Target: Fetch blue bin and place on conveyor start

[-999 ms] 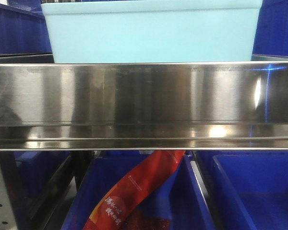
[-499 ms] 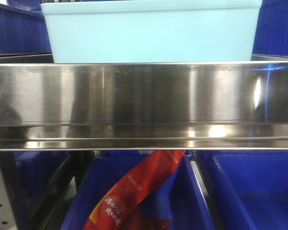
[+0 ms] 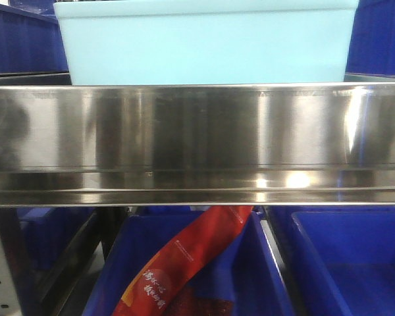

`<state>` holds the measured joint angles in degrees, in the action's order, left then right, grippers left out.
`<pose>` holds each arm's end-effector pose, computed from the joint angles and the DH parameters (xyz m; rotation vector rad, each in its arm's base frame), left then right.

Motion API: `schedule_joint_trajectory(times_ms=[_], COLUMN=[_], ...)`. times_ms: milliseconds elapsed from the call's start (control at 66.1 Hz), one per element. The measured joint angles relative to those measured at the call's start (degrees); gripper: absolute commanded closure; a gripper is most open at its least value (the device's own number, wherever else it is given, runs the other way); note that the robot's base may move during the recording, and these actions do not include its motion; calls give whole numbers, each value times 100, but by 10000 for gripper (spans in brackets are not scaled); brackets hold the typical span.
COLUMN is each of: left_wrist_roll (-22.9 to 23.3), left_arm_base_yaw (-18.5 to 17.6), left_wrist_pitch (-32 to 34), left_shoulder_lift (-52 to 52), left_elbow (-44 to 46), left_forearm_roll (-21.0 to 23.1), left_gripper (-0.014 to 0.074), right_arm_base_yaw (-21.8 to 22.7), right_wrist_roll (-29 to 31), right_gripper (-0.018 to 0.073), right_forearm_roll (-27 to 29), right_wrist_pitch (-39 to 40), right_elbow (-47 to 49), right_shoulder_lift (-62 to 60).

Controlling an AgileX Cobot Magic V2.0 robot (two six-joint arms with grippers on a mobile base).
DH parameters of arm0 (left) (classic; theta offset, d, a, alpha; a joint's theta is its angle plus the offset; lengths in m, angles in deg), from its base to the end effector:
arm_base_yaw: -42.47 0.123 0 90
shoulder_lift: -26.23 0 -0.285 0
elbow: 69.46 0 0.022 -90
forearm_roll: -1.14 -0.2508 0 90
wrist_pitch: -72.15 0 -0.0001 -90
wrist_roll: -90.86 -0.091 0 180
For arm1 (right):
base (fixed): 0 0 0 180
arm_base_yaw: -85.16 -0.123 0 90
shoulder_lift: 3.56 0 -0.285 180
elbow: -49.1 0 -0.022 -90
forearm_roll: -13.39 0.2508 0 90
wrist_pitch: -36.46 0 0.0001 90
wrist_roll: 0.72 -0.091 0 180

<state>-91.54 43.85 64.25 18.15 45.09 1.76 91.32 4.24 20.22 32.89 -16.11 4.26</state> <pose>0.0421 0.0009 0.2687 0.0063 1.4213 0.0446 0.0395 -0.0036 0.2771 0.0872 1.3339 -0.0586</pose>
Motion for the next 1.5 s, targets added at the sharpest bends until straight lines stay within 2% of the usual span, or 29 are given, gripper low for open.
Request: schedule_joint_trajectory(times_ms=[76, 197, 257, 378, 499, 575, 681, 817, 893, 969, 1120, 1286, 1392, 1498], left_wrist_roll=[0, -10, -10, -10, -83, -408, -798, -882, -826, -489, 239, 1079, 1360, 1433], left_arm_base_yaw=[0, 0, 0, 0, -57, -312, -1055, -2034, -2517, -2841, -2931, -2874, -2664, -2467], left_wrist_pitch=[-489, -1113, -1362, -1404, -1461, -1718, -2210, -2439, -2474, -2474, -2911, -4059, -4672, -5239], left_shoulder_lift=[-211, -812, -1170, -1796, -2380, -2730, -3290, -4060, -4575, -5196, -6381, -7704, -8480, -9120], left_elbow=[633, 1550, 1894, 2220, 2337, 2492, 2968, 3584, 4022, 4596, 5836, 7434, 8434, 9261], left_forearm_roll=[-62, -120, -129, -129, -110, -110, -110, -3, 70, 109, 42, -585, -736, -737], left_gripper=[593, 368, 267, 136, 90, 91, 91, 91, 91, 91, 102, 103, 103, 103], right_arm_base_yaw=[0, 0, 0, 0, 0, -9, -179, -659, -1023, -1286, -1432, -1432, -1432, -1432], right_wrist_roll=[0, 0, 0, 0, 0, 0, 14, 34, 34, 34, -149, -221, -330, -375], right_gripper=[631, 330, 160, -12, 8, 24, 41, 43, 43, 43, 43, 43, 43, 43], right_forearm_roll=[0, 10, 10, 10, 10, 10, 14, 14, 14, 23, 27, -12, -133, -222], right_wrist_pitch=[-867, -1948, -2227, -2240, -2125, -2133, -2123, -2224, -2420, -2735, -3539, -4527, -5078, -5577], right_elbow=[873, 1918, 2261, 2557, 2644, 2778, 3099, 3576, 3975, 4419, 5528, 6867, 7684, 8339], right_shoulder_lift=[176, 872, 1267, 1924, 2509, 2806, 3270, 3857, 4323, 4811, 5870, 6913, 7596, 8227])
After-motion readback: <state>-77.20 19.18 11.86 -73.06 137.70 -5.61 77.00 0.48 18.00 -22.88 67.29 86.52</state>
